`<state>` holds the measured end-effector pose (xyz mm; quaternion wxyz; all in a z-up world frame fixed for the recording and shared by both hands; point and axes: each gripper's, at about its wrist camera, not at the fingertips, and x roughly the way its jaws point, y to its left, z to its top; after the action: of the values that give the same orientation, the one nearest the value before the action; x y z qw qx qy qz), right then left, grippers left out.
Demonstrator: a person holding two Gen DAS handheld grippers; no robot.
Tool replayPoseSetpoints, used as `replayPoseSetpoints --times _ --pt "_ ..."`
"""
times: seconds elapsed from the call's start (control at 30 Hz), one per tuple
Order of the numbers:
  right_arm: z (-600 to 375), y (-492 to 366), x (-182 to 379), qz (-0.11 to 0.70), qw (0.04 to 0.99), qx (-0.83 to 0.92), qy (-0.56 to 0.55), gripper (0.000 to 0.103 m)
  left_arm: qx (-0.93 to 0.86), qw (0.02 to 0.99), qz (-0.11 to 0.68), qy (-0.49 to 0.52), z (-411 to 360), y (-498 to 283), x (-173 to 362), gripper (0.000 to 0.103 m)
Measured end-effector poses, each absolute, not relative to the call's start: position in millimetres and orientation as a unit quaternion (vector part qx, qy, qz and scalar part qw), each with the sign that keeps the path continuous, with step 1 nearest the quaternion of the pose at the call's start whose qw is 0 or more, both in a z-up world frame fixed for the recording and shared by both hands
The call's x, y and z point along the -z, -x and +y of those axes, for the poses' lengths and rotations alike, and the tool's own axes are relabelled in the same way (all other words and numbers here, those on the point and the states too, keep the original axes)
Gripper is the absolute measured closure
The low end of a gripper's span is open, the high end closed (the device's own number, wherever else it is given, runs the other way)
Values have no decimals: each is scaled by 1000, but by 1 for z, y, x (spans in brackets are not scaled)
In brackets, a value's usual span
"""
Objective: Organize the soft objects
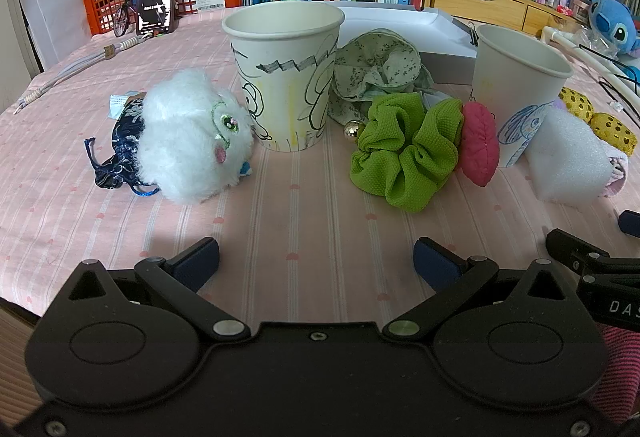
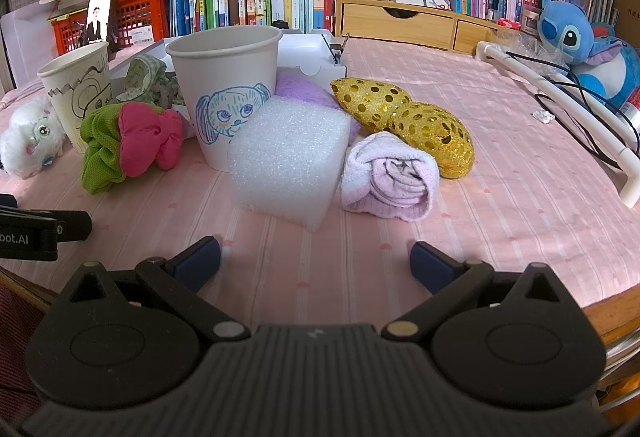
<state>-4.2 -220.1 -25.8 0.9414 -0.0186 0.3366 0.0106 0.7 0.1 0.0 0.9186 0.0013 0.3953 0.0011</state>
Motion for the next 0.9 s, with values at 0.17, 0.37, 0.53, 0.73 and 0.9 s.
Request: replayPoseSetpoints --times 0.17,0.37,0.53,0.73,0.9 --pt "-221 5 25 332 943 -18 20 0 -1 918 396 -1 1 -2 2 0" --pt "-220 7 26 327 945 -18 20 0 0 918 396 -2 3 -4 0 0" --pt "-221 8 28 321 947 -19 20 0 2 919 394 -4 2 -2 0 0" --pt "-222 10 30 314 949 -20 19 0 5 922 387 -7 2 1 2 0" --pt "-222 12 31 304 952 -20 19 0 8 924 382 -9 2 3 3 0"
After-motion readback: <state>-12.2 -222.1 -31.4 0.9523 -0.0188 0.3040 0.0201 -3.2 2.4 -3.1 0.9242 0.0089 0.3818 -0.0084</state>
